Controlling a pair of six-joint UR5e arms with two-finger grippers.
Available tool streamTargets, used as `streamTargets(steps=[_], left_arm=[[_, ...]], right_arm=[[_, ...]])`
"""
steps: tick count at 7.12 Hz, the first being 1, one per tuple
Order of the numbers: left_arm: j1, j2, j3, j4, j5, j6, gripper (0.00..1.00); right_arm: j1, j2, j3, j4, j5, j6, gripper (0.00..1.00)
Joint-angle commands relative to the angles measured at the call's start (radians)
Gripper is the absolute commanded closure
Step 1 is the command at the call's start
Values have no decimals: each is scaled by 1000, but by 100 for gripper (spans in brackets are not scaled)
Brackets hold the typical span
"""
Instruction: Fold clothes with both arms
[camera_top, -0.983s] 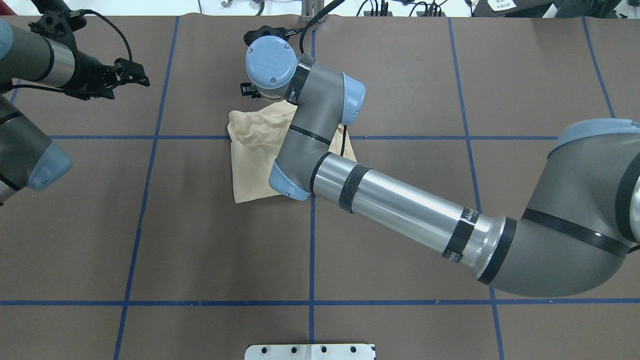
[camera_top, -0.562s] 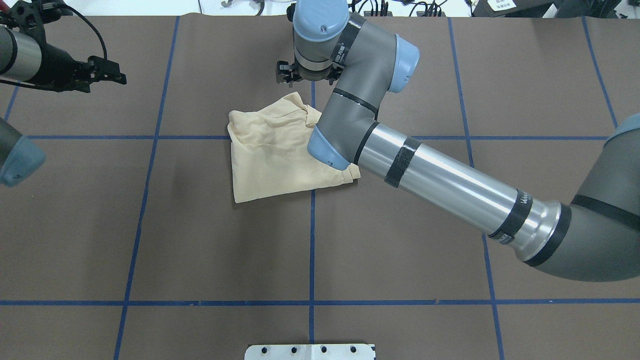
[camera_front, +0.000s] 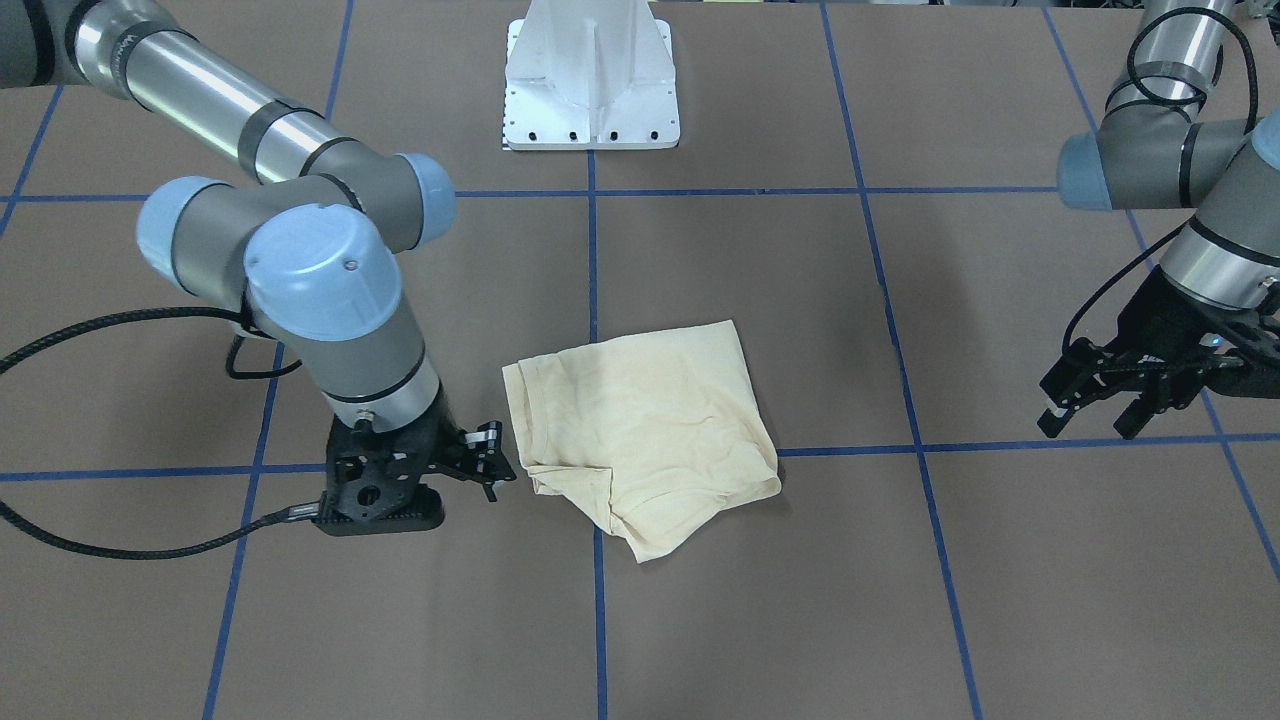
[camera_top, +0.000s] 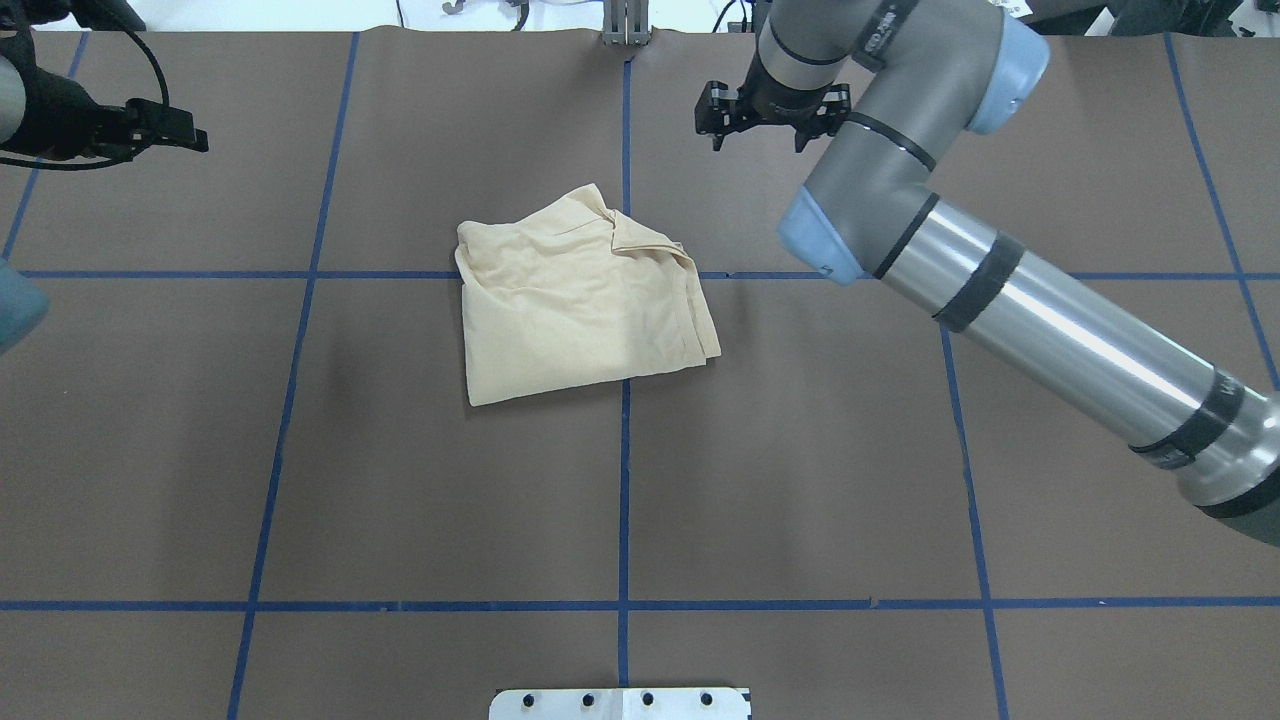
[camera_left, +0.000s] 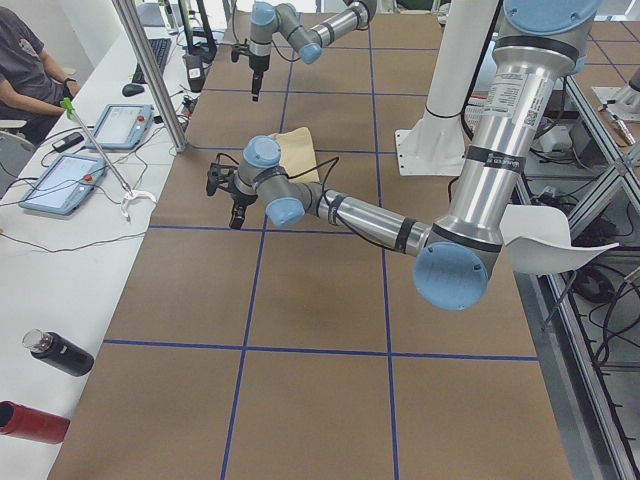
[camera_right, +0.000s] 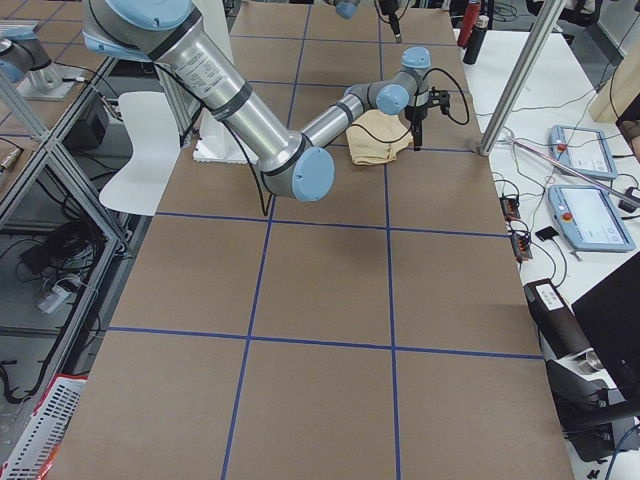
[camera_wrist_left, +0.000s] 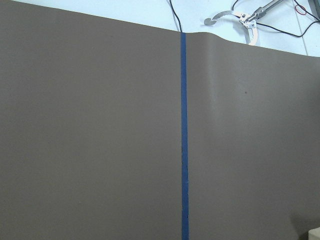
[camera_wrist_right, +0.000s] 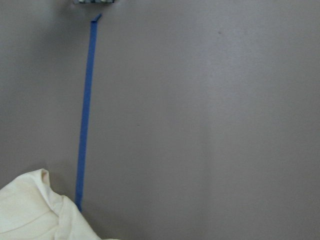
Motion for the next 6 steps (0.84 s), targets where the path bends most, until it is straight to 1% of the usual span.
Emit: streamTargets(steps=[1, 2, 3, 4, 5, 6], left_arm=[[-54, 57, -21, -40, -5, 105, 0], [-53, 96, -21, -77, 2, 111, 0], [-52, 118, -6, -152, 4, 100, 0], [-46, 115, 38, -169, 31, 109, 0], [-47, 120, 46, -163, 19, 111, 0], [-50, 124, 48, -151, 18, 112, 0]], right_arm=[[73, -173, 132, 6, 32, -108, 0], [83, -248, 156, 20, 18, -133, 0], [113, -308, 160, 47, 24, -131, 0], [144, -374, 160, 90, 37, -130, 0], [169, -405, 162, 101, 58, -131, 0], [231, -423, 162, 100, 89, -136, 0]])
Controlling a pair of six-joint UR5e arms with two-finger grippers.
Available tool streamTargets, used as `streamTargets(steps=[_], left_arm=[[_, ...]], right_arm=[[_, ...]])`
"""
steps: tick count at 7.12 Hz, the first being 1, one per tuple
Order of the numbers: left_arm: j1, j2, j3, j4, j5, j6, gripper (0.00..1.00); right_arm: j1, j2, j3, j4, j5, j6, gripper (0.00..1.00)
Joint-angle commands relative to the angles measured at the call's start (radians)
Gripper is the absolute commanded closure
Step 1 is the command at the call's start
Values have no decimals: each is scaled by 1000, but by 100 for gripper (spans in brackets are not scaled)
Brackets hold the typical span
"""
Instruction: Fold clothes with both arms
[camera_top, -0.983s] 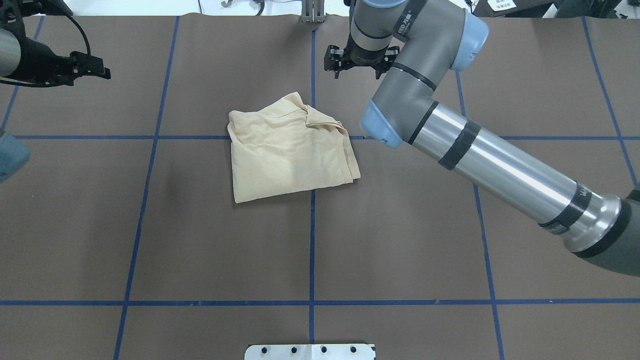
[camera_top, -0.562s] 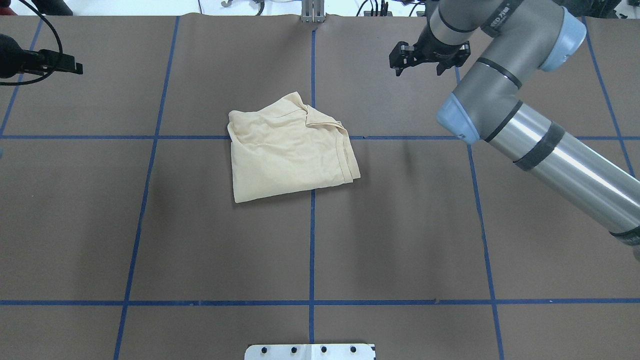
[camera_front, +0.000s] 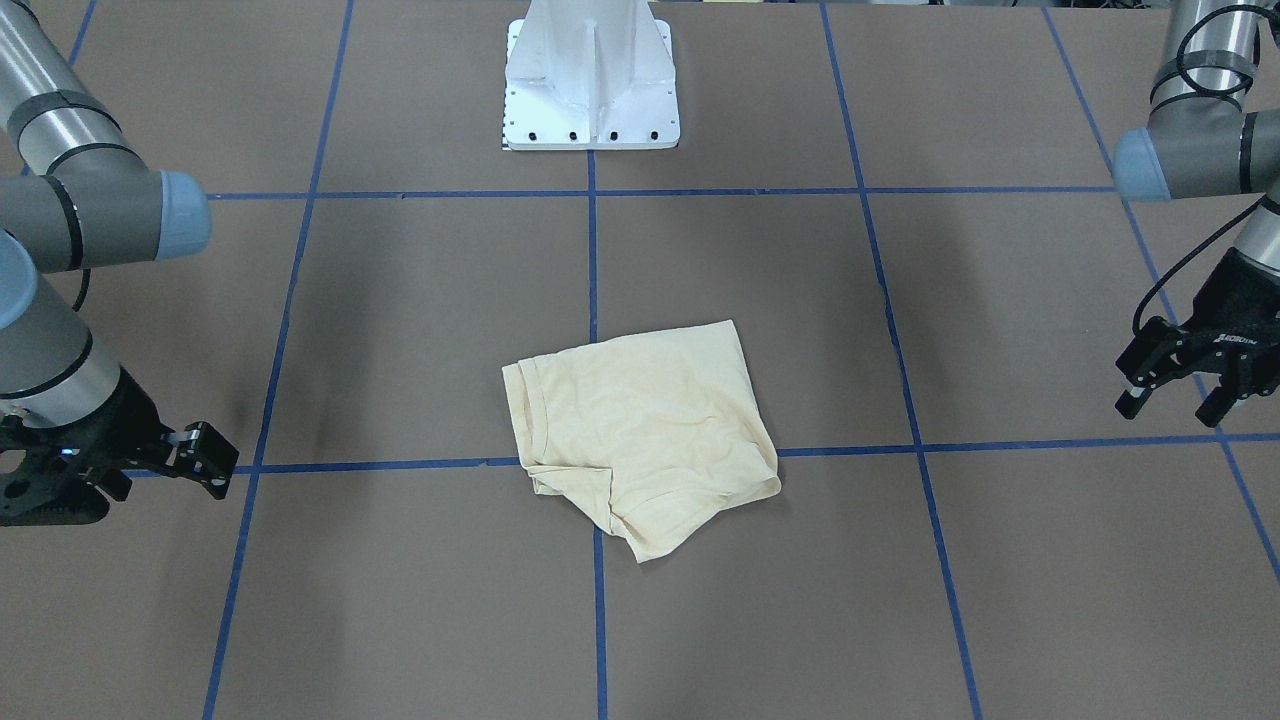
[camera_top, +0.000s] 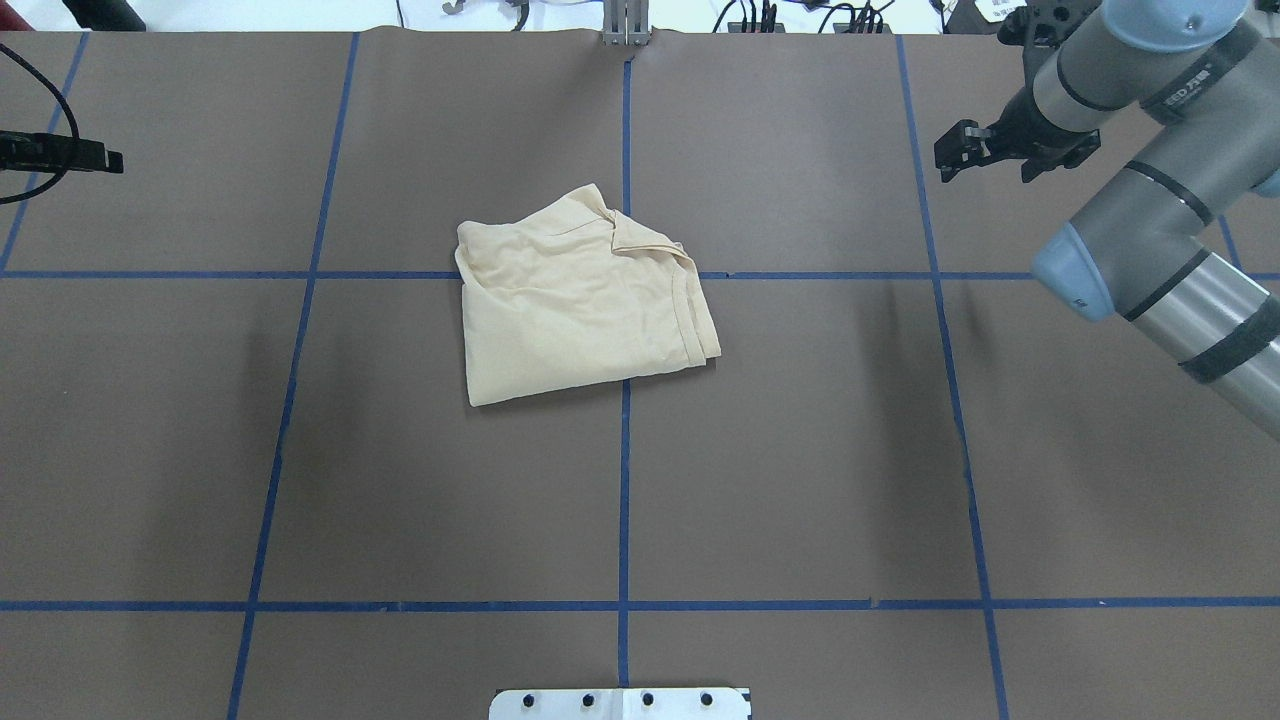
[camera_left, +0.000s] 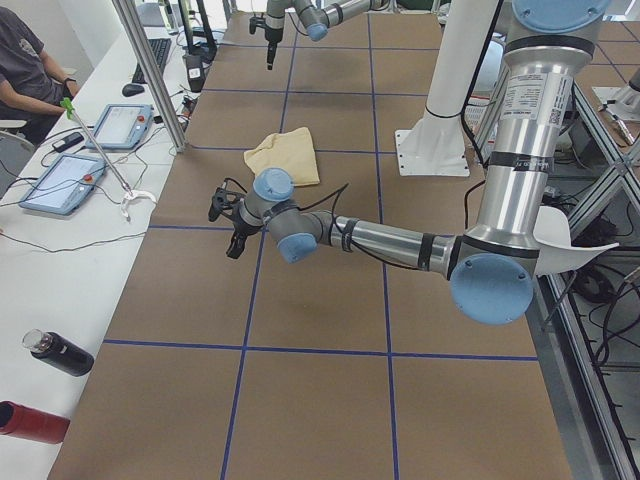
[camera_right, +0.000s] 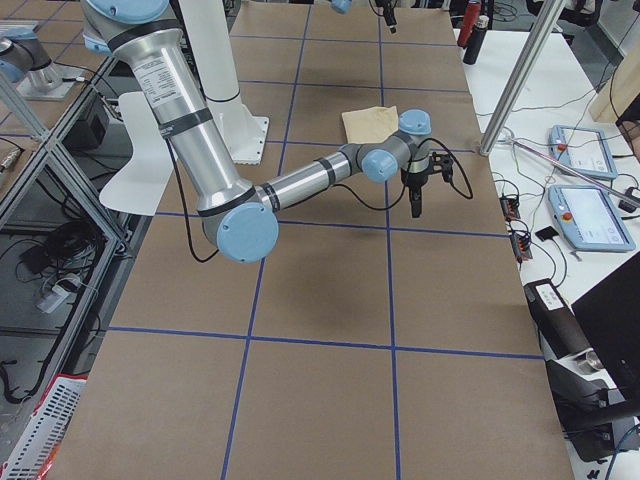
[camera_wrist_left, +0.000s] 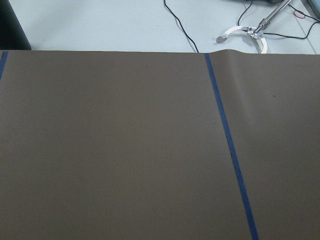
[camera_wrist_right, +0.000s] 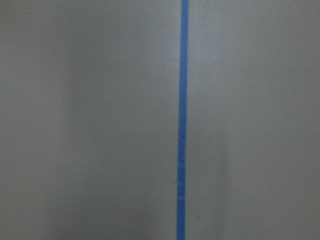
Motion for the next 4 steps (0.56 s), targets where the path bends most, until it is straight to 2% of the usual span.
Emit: streamTargets(steps=[1, 2, 4], left_arm=[[-10, 35, -3, 4, -20, 45, 0], [-51, 41, -7, 35, -67, 203, 0], [-207, 34, -24, 281, -75, 589, 0]], right_arm=[[122, -58, 3, 3, 106, -62, 0], [172, -106, 10, 0, 135, -187, 0], [265, -200, 35, -23, 125, -429, 0]])
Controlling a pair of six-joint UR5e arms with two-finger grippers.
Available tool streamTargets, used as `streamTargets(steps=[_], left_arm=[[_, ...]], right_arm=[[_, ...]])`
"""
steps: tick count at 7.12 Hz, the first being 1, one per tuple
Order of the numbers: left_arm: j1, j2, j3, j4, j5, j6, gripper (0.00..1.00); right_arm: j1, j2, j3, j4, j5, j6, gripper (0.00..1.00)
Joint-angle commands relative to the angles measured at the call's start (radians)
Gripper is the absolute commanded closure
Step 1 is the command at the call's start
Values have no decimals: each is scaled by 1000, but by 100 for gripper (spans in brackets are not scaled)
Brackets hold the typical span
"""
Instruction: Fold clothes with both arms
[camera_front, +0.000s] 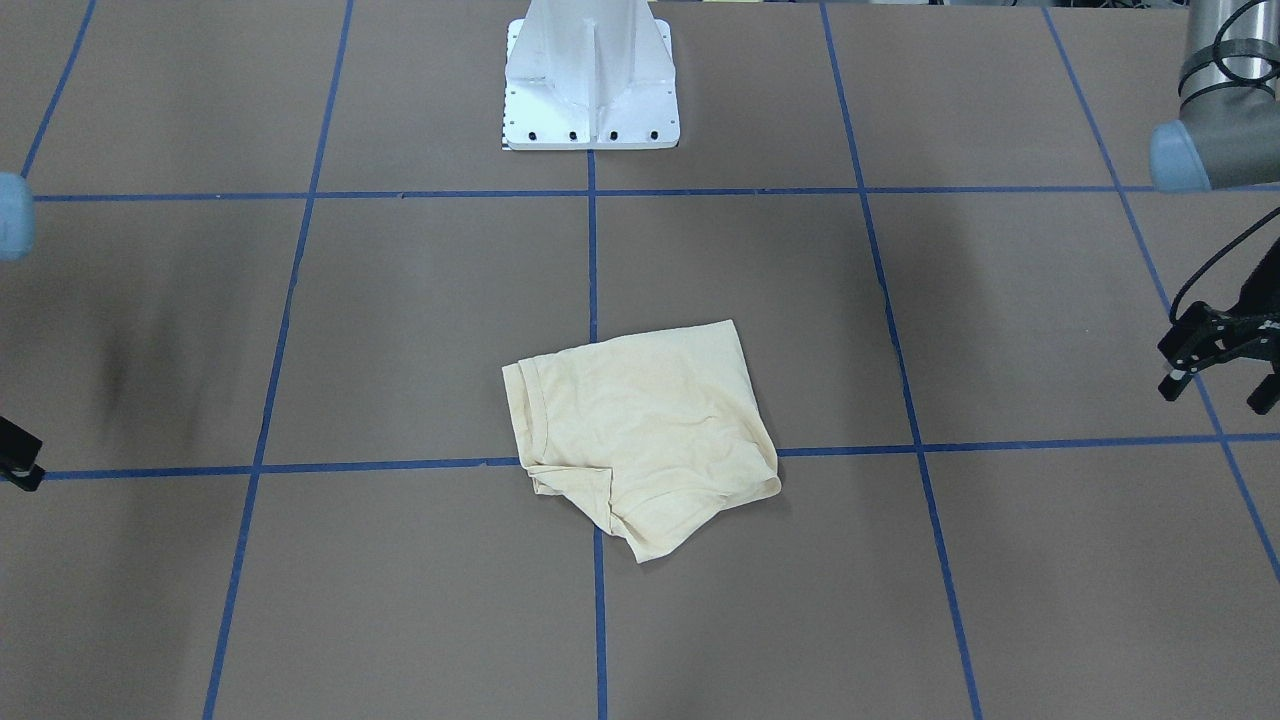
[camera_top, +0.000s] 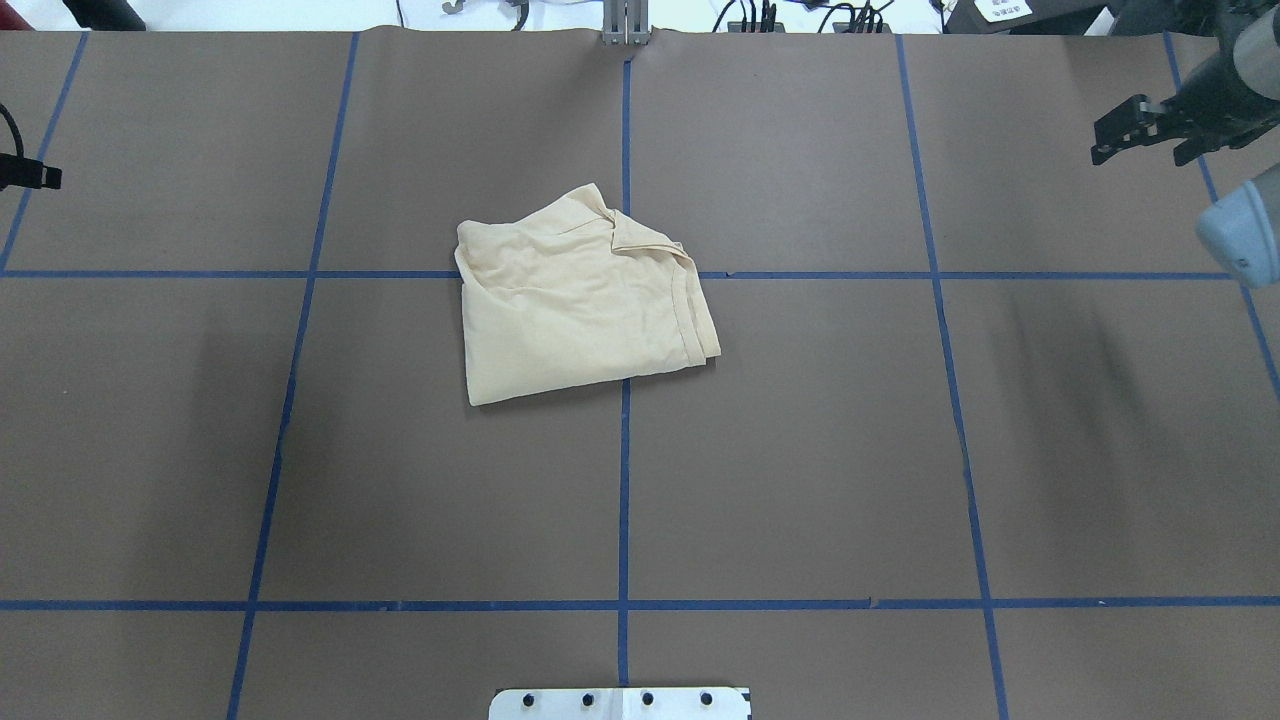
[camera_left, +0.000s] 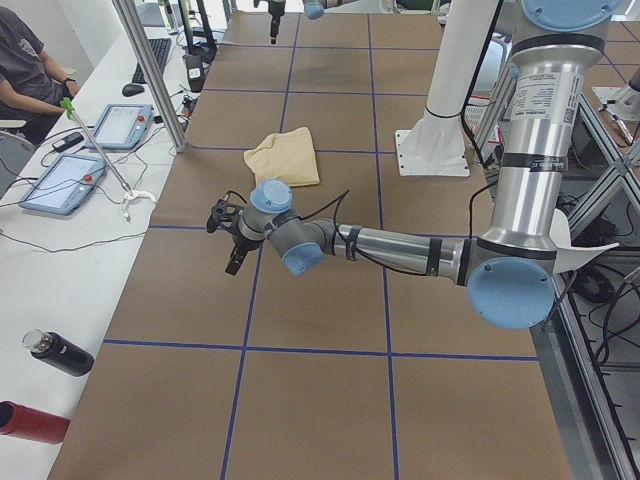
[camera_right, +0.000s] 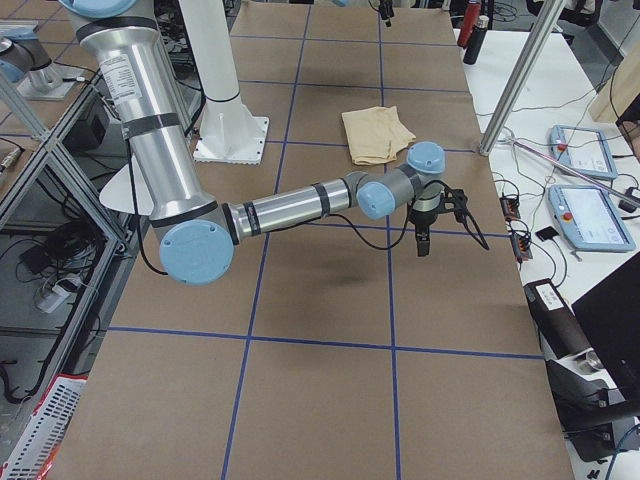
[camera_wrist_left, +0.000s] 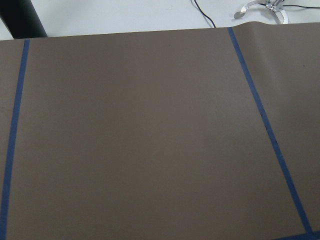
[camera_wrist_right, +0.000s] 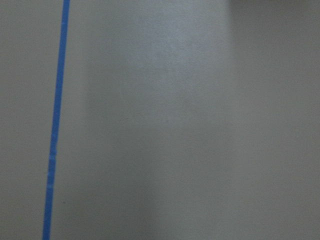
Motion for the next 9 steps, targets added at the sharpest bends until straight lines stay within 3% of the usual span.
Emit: streamTargets(steps=[1, 4, 6, 7, 8, 9], left_arm=[[-152, -12, -22, 273, -3, 422, 0], [-182, -12, -149, 597, -5, 557, 0], [-240, -2, -113, 674, -23, 709, 0], [-266, 2, -61, 683, -132, 710, 0], [-266, 33, -20, 673, -194, 717, 0], [-266, 66, -19, 671, -196, 732, 0]], right_arm=[[98, -95, 42, -73, -3, -271, 0], [186, -138, 153, -419, -14, -627, 0], [197, -239, 163, -405, 13, -647, 0], [205, -265, 167, -385, 15, -647, 0], [221, -288, 159, -381, 65, -647, 0], [249, -322, 159, -381, 142, -647, 0]])
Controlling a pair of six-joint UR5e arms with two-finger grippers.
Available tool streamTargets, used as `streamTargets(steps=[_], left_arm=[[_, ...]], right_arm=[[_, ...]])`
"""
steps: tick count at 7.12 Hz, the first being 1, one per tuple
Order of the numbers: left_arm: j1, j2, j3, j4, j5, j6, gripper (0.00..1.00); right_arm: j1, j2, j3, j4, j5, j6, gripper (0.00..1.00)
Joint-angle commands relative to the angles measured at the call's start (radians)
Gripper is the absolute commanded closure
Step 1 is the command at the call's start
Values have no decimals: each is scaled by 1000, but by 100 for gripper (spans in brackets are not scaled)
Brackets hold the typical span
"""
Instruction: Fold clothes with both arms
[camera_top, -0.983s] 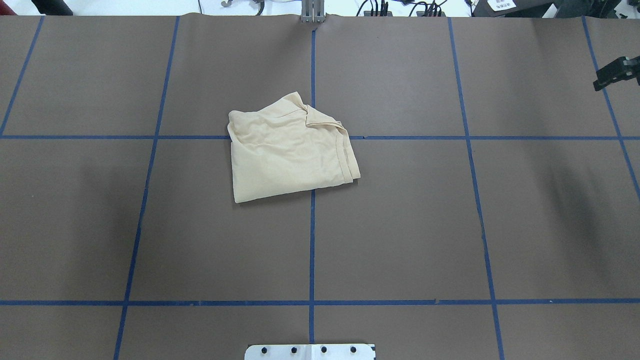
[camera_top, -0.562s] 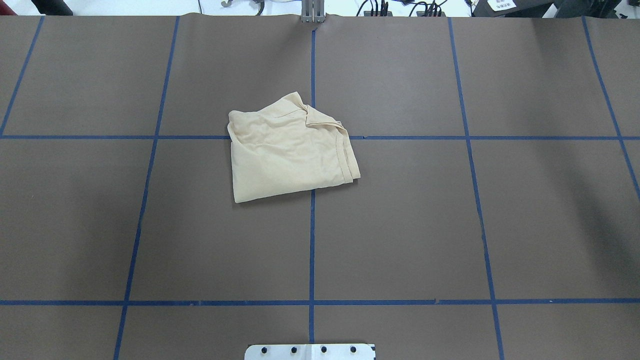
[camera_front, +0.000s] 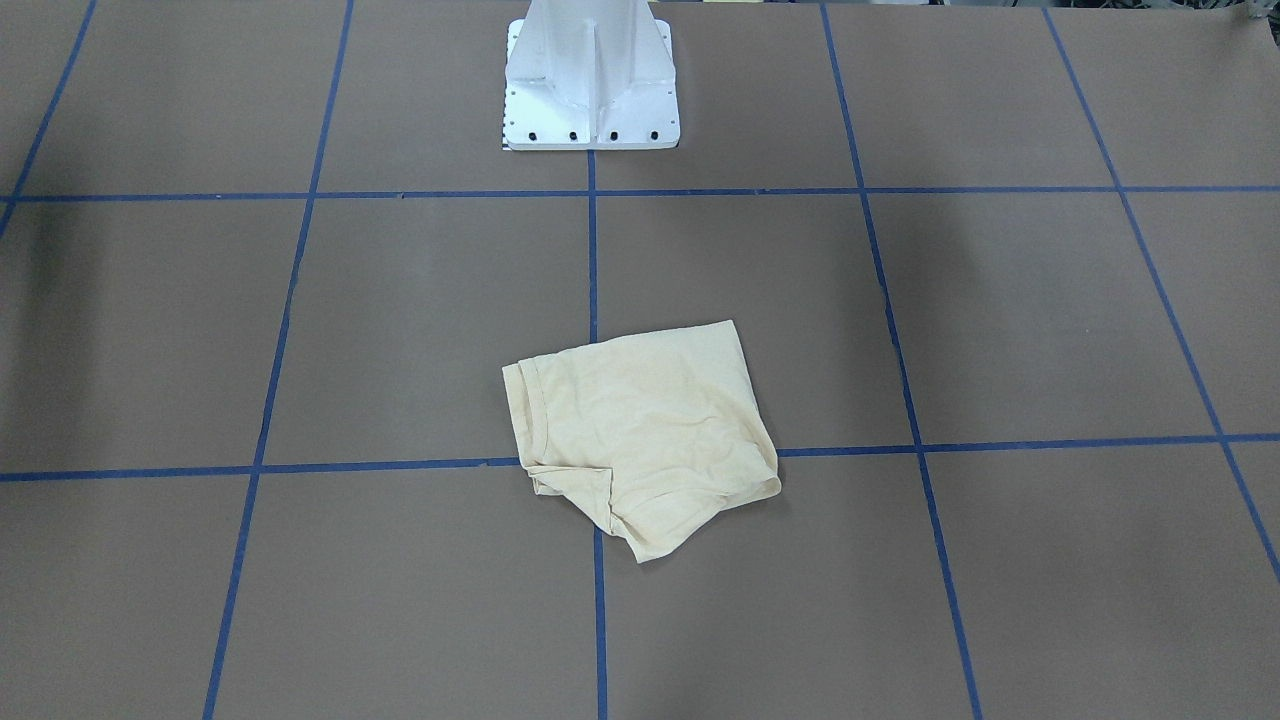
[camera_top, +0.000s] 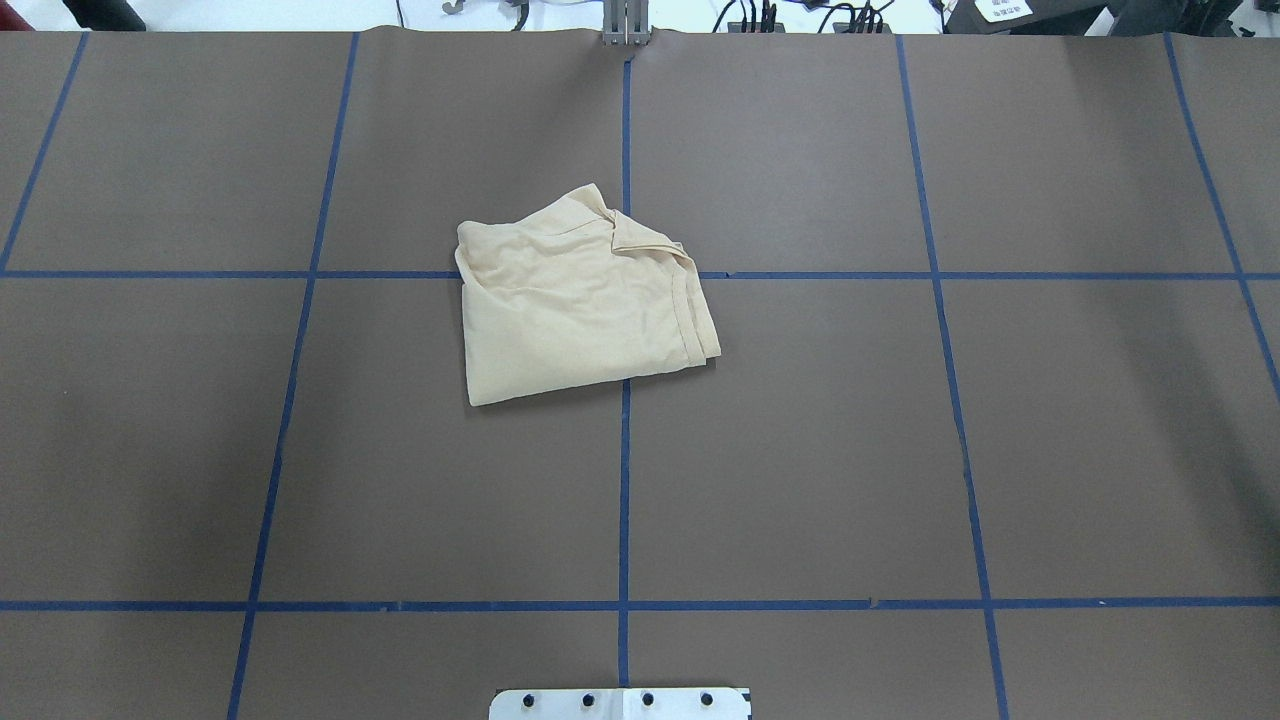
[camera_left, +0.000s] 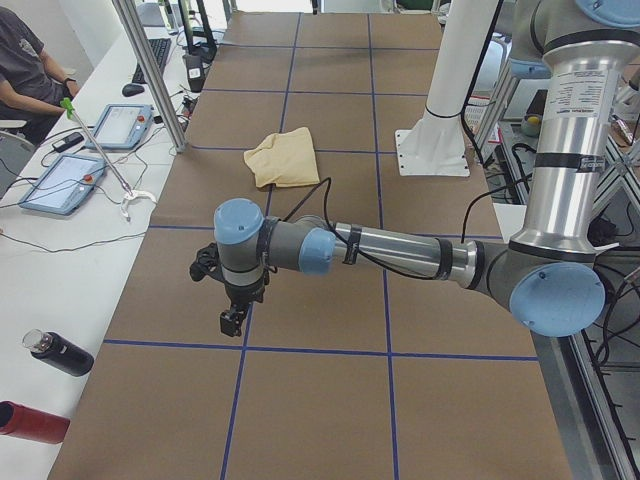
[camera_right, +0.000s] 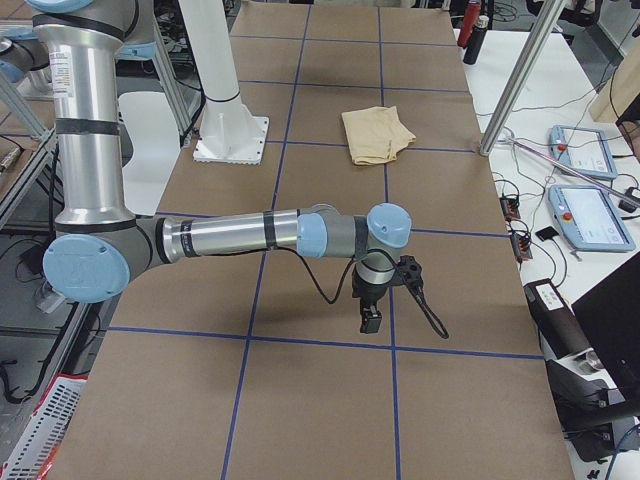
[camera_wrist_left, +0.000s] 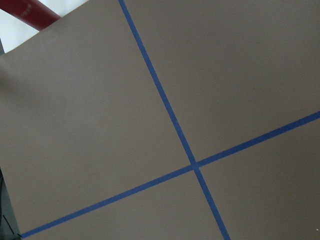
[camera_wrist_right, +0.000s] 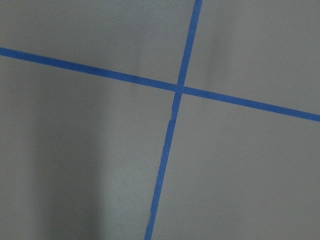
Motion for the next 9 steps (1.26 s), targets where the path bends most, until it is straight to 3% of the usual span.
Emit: streamTargets(steps=[1, 6, 7, 9], left_arm=[[-4, 51, 14, 0, -41, 17, 0], [-10, 64, 6, 6, -39, 8, 0], [-12, 64, 8, 6, -39, 6, 0], [-12, 64, 8, 6, -38, 3, 0]], right_arm=[[51, -62, -3, 3, 120, -1, 0], [145, -92, 0, 11, 128, 4, 0], [150, -116, -9, 116, 121, 9, 0], [150, -135, -2, 231, 121, 224, 0]])
